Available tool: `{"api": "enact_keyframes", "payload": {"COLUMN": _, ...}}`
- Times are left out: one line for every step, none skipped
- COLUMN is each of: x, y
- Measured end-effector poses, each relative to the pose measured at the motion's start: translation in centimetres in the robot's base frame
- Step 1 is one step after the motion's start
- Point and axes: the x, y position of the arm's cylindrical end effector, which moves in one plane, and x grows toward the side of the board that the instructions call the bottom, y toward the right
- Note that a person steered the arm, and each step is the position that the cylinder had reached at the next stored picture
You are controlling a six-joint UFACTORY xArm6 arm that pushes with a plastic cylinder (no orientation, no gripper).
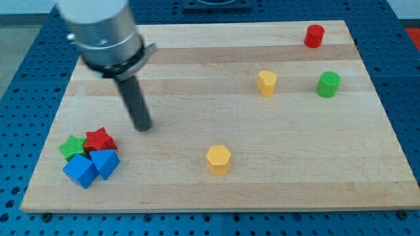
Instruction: Move your arm towards the yellow hexagon
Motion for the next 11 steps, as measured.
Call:
{"api": "enact_keyframes", "payload": {"x": 1.4, "y": 4.0}}
{"api": "enact_keyframes", "payload": {"x": 5.8, "y": 4.4}}
{"api": "enact_keyframes", "payload": {"x": 6.0, "y": 4.4}}
{"api": "enact_keyframes", "payload": {"x": 12.0, "y": 4.4}}
{"api": "enact_keyframes", "payload": {"x": 13.8, "y": 4.4}}
{"api": "enact_keyframes", "payload": {"x": 13.9, "y": 10.4}}
{"api": "enact_keyframes", "payload": {"x": 13.9, "y": 15.3}}
{"api": "enact_keyframes", "payload": {"x": 13.9, "y": 15.3}}
{"api": "enact_keyframes", "payload": {"x": 13.9, "y": 13.3}}
{"api": "enact_keyframes", "payload": {"x": 13.9, "y": 10.2}}
{"api": "enact_keyframes", "payload": {"x": 13.9, "y": 10.2}}
